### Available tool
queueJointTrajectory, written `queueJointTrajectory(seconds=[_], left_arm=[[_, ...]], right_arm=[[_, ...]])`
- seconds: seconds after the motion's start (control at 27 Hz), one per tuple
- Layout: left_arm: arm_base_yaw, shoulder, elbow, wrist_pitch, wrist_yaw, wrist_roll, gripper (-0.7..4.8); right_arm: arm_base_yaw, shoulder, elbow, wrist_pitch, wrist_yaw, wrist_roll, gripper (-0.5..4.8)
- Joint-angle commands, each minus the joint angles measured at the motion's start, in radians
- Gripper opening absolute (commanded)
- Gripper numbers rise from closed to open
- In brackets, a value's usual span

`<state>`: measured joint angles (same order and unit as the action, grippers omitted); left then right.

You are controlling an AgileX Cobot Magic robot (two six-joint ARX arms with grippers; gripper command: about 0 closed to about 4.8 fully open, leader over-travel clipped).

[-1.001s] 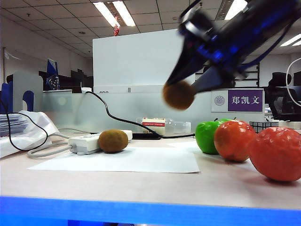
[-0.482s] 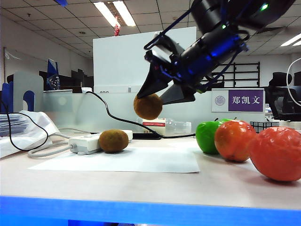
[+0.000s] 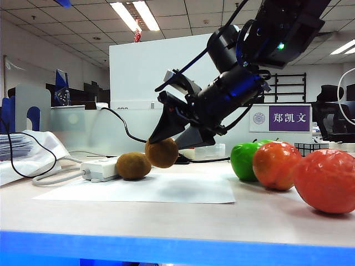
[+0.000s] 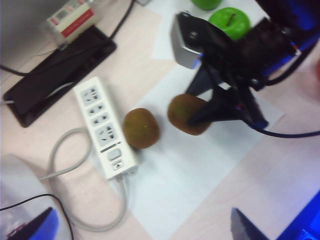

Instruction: Put the same fruits together.

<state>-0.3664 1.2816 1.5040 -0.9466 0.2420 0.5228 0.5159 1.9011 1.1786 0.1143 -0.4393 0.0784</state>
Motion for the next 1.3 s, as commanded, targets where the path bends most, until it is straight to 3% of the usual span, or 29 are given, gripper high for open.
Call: queueJointTrajectory(seconds=[0.04,0.48,0.52,0.63,0.67,0.82,0.96,1.3], left_arm=[[0.013,-0.003,0.003,0.014,0.006,0.001,4.79],[0.019,-0.003,0.003,0.014,0.006,0.000,4.79],[0.019,-0.003,0.003,0.013,0.006,0.000,4.79],[0.019,-0.003,0.003,0.013,0.006,0.000,4.79],[0.019,-0.003,0.003,0.013,0.006,0.000,4.79],[0.019,-0.003,0.003,0.013,0.006,0.001,4.79],[0.019,-0.003,0.003,0.013,0.006,0.001,4.79],[0.019,-0.003,0.003,0.013,0.006,0.000,4.79]], right_arm=[[0.002,0.002,0.006,0.026,-0.008,-0.011,-0.08],[0.003,0.043,0.006,0.053,-0.009,-0.012,-0.03],[0.003,0.046,0.006,0.052,-0.010,-0.012,0.14],[0.003,0.051,0.006,0.054,-0.009,-0.009,2.39],[0.003,0.051,0.006,0.055,-0.008,-0.007,2.66],[0.003,0.051,0.006,0.069,-0.010,-0.007,2.76],[0.003,0.051,0.006,0.072,-0.008,-0.003,4.25],[0.003,0.051,0.006,0.079,-0.010,0.002,4.37]])
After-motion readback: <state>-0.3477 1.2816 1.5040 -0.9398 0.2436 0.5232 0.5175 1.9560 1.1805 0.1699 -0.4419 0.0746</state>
